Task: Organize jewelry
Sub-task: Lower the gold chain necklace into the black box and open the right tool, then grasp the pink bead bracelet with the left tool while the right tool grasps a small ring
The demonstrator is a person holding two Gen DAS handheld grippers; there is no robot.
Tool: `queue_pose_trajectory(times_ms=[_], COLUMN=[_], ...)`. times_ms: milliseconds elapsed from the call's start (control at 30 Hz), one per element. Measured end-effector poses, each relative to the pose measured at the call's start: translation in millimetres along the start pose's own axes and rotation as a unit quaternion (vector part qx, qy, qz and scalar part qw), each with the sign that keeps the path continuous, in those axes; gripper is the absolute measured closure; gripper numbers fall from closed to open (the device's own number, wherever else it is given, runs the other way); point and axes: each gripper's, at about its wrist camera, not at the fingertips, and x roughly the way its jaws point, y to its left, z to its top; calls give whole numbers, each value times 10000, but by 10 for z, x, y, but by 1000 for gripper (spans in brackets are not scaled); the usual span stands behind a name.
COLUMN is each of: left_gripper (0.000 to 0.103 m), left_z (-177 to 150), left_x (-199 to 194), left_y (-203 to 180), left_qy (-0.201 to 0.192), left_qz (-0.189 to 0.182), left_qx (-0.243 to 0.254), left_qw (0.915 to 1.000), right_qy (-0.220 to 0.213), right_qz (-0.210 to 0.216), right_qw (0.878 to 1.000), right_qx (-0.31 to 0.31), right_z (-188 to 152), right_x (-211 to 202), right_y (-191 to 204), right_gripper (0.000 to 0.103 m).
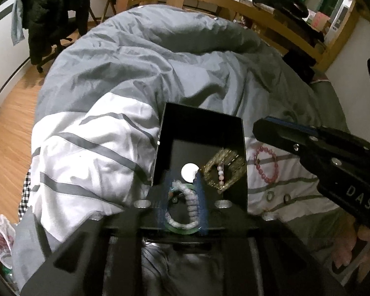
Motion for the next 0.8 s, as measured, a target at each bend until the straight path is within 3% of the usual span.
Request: queue_pose_trajectory(times_ms=[33, 67, 100, 200, 267, 333, 367, 600, 800], left_gripper=[53, 51, 50, 35, 31, 17, 15, 15, 16], left_z=[6, 13, 20, 33, 37, 33, 20, -80, -58], left_x=[-32, -54, -81, -141, -171, -199, -209, -134, 179], left_y=[-1, -3, -7, -27, -71, -151, -194, -684, -1216], left_qy=[-101, -159, -213, -356, -441, -534, -588, -657, -571], left_qz=[27, 62, 72, 42, -46, -251, -368, -917, -867], left_qx=[-4, 10, 20, 47, 93, 147, 183, 737, 1237], left_qw=[9999, 9999, 9997, 9993, 9990, 9982, 9974, 9909, 9869], right_qy=[-41, -96, -204, -366, -521, -648, -678, -696, -565], right_qz=[11, 90, 84, 38, -115, -334, -371, -721, -955], right_qw=[10000, 9999, 9996, 9990, 9982, 9971, 9967, 9942, 9935], right_qx=[46, 109, 175, 268, 268, 228, 255, 383, 235], right_z=[6, 12, 18, 31, -8, -75, -109, -524, -990], right_x=[-22, -55, -108, -252, -441, -621, -691, -1092, -1107], right_y=[-15, -32, -50, -119, -203, -303, -356, -756, -888], right_gripper=[60, 41, 37, 36, 27, 21, 20, 20, 21])
